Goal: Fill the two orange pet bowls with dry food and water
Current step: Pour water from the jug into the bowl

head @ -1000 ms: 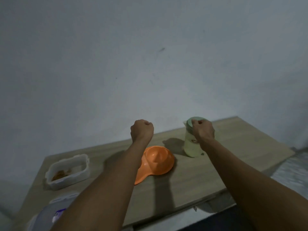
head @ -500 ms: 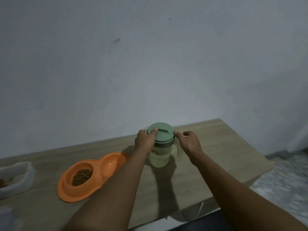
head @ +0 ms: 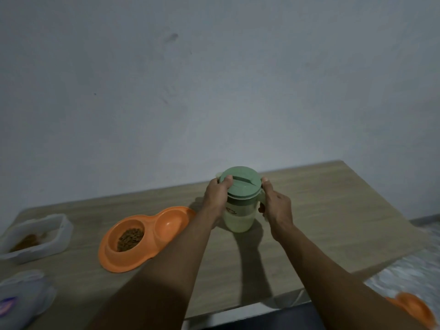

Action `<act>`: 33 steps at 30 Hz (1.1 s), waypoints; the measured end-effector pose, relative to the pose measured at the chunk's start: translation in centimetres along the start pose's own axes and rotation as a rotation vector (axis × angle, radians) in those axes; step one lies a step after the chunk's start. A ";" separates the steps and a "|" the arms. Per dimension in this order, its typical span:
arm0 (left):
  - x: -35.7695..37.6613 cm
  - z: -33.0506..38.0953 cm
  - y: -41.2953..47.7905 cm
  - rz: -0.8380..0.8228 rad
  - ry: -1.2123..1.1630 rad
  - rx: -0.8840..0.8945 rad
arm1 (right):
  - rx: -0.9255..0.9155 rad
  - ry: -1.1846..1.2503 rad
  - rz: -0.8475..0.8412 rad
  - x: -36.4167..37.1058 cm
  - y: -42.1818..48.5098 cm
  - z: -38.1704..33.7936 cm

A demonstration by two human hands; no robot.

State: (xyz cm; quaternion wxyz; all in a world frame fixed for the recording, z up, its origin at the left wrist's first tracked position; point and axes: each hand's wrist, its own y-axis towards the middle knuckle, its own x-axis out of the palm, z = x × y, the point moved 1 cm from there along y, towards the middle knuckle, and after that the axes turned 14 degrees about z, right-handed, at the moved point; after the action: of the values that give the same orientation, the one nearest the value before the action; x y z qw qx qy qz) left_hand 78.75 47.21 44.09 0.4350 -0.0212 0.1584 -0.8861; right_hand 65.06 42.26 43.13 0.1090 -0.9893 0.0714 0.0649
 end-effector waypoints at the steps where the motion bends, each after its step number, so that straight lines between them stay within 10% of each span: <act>1: -0.2 0.2 -0.4 -0.002 -0.009 -0.012 | 0.013 0.013 -0.001 0.0 -0.1 -0.1; 22: -10.2 2.2 -5.9 0.058 -0.427 -0.041 | -0.083 0.068 -0.080 3.7 -6.5 -6.9; 33: -9.8 -4.6 -8.8 -0.003 -0.264 -0.187 | -0.188 -0.154 -0.147 4.8 -8.3 -7.3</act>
State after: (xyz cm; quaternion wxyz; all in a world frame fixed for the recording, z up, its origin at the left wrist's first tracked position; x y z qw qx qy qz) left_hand 77.29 61.06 43.37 0.4467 -0.1781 0.1817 -0.8578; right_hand 71.93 47.98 51.23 0.0256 -0.9898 -0.0162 0.1389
